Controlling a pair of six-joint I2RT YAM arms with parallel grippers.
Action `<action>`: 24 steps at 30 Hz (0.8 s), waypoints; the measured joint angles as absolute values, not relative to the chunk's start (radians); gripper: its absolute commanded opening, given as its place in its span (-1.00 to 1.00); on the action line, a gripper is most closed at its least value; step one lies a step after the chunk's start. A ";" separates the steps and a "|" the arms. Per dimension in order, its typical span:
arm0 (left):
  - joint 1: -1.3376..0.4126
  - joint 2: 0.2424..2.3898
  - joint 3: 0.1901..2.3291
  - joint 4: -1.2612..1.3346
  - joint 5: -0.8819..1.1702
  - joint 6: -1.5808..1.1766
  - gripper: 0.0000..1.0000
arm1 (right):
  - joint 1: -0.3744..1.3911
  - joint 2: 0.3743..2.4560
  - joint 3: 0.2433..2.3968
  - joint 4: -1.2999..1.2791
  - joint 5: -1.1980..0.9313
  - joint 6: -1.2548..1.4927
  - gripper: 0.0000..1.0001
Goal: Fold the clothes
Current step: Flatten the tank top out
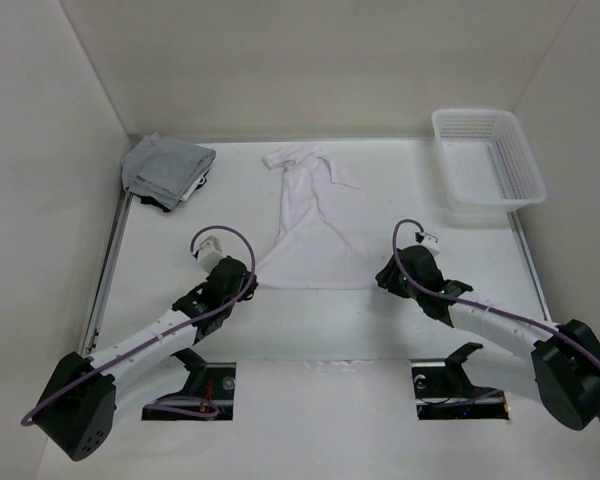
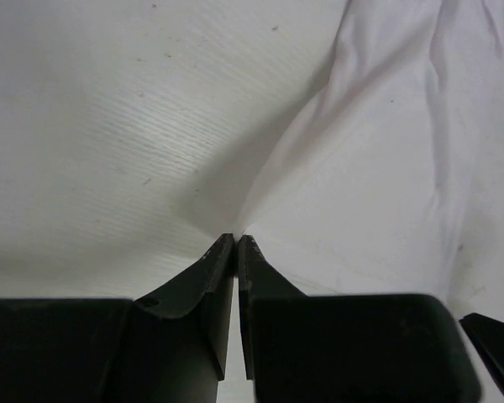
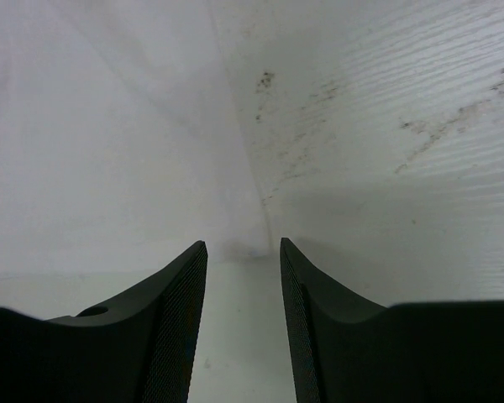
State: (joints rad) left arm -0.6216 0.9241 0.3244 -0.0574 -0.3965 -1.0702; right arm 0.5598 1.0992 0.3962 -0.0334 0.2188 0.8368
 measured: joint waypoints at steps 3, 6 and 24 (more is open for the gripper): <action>-0.616 0.927 0.313 -0.066 -0.400 -1.055 -0.89 | 0.561 1.147 0.434 -0.070 0.252 0.819 -0.15; -0.616 0.928 0.310 -0.060 -0.400 -1.042 -0.89 | 0.564 1.180 0.454 -0.085 0.278 0.809 -0.25; -0.583 0.923 0.292 -0.030 -0.359 -1.013 -0.88 | 0.593 1.311 0.508 -0.069 0.235 0.859 -0.47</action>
